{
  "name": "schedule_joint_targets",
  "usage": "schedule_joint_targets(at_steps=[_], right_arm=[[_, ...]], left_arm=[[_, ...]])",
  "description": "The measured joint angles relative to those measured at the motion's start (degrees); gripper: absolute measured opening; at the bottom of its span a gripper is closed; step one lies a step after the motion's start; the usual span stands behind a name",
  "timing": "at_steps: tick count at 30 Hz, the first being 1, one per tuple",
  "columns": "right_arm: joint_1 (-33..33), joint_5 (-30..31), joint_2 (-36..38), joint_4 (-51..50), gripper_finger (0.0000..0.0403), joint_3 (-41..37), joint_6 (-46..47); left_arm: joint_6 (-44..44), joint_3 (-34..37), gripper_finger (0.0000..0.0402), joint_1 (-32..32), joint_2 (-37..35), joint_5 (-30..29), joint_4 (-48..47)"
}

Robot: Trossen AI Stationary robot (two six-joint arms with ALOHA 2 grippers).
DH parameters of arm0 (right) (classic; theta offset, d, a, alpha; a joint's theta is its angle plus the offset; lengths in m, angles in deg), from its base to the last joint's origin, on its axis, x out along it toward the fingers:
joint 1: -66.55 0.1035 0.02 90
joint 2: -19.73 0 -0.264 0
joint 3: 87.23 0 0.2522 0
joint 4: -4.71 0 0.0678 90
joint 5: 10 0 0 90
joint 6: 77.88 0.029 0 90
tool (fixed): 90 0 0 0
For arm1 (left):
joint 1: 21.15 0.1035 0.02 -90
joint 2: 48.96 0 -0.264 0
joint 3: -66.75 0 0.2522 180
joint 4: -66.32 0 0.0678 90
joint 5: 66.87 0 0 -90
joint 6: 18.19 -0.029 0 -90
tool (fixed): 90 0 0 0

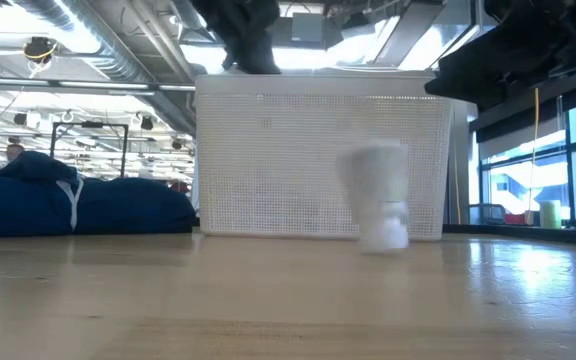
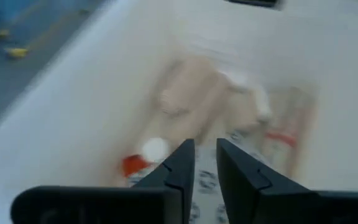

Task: Pick & place medical supplies in basket/bin
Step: Put the white and green pill bottle into the white bin

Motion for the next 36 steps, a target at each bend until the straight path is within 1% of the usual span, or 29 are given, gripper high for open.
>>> schedule_joint_targets(at_steps=[3,7,10,13,15,18,20,21,24,26,28,30,32,36], right_arm=[[-0.8,0.0,0.0,0.0,0.0232,0.0,0.2],[-0.9,0.0,0.0,-0.1,0.0232,0.0,2.6],[-0.8,0.0,-0.6,-0.1,0.0232,0.0,3.2],[-0.8,-0.3,-1.5,-0.5,0.0232,0.0,3.4],[-0.8,-0.5,-1.6,-0.7,0.0232,0.0,4.5],[-0.7,-3.5,-1.6,-2.1,0.0232,0.1,5.7],[-0.3,-4.9,-1.6,-7.2,0.0232,1.7,8.9],[-0.2,-5.0,-1.5,-11.5,0.0232,3.4,11.7],[0.9,-5.0,-1.9,-29.5,0.0232,10.5,21.8],[2.1,-5.1,-3.5,-42.0,0.0232,16.0,28.2],[3.2,-5.2,-5.4,-51.4,0.0232,20.9,33.9],[3.9,-5.7,-7.9,-57.6,0.0232,24.5,40.9],[4.3,-6.6,-10.7,-62.0,0.0232,26.4,46.8],[4.4,-6.6,-16.9,-62.7,0.0232,26.5,51.3]], left_arm=[[-3.8,0.0,0.0055,0.4,0.8,6.5,0.9],[-7.5,0.0,0.0063,-0.8,0.9,10.3,2.8],[-11.0,0.0,0.0085,-2.4,0.3,11.0,4.8],[-12.4,-0.1,0.0114,-4.4,-0.5,12.4,7.7],[-12.4,-0.1,0.0135,-5.9,-0.4,15.5,8.8],[-14.8,-0.1,0.0165,-9.1,0.2,19.7,9.1],[-15.9,-0.1,0.0182,-11.4,1.5,20.5,9.3],[-15.9,0.0,0.0190,-12.5,2.3,20.6,9.3],[-16.0,-0.1,0.0209,-15.8,5.5,20.5,11.3],[-16.0,-0.1,0.0218,-17.7,8.1,20.5,12.7],[-16.1,-0.1,0.0223,-19.2,11.0,20.5,14.8],[-16.3,-0.1,0.0223,-20.3,14.0,20.5,17.5],[-16.4,-0.1,0.0222,-21.0,17.0,20.3,20.5],[-17.3,-0.1,0.0220,-21.6,21.9,20.2,22.4]])
